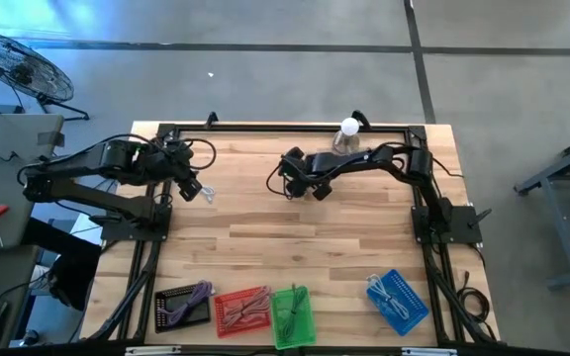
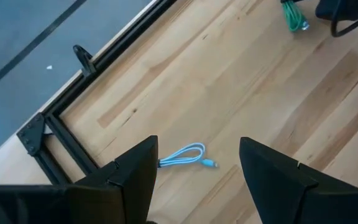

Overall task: Pick & Place USB Port
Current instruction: Put the green USB charger into the green bin

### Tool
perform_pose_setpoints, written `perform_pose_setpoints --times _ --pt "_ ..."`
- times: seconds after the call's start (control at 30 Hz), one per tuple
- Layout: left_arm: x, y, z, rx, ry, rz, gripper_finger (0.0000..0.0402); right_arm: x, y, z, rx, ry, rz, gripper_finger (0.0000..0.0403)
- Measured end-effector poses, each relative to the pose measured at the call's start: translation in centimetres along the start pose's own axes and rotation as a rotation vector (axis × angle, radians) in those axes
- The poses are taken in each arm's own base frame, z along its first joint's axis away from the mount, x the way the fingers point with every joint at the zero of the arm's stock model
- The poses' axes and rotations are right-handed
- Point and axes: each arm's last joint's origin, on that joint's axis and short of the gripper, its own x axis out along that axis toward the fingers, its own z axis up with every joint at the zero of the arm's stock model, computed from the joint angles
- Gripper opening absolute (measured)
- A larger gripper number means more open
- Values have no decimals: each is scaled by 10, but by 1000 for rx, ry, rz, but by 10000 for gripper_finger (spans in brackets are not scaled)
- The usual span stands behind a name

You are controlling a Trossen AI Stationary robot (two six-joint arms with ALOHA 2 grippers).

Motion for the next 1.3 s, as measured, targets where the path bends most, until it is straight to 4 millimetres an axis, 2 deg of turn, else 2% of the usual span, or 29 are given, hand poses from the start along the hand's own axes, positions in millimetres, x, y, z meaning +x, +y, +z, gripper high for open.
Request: perform_pose_setpoints --times 0.17,0.3,0.4,0.5,0.7,0.83,0.9,1.0,1.13,1.3 --pt "3 -2 0 -9 -13 -8 218 -21 3 9 125 -25 -36 8" --pt "12 -5 -5 1 1 1 218 -67 9 21 222 -102 -62 6" --pt "21 -7 -13 16 14 6 218 -113 18 31 342 -225 -67 5" --pt "29 -11 -26 65 32 -5 218 -173 32 41 492 -451 -27 4" --pt "34 -15 -50 103 13 -81 218 -283 76 57 688 -895 48 3" --pt "30 -17 -60 98 -9 -146 218 -334 109 71 777 -1147 108 2" --pt "28 -19 -64 104 -16 -182 218 -348 128 77 819 -1198 126 2" --pt "25 -21 -69 109 -32 -234 218 -357 152 88 968 -1210 132 2" --pt "21 -24 -73 125 -33 -277 218 -350 183 109 1138 -1161 186 2" --pt "17 -29 -77 153 -30 -323 218 -329 217 142 1282 -1134 311 2"
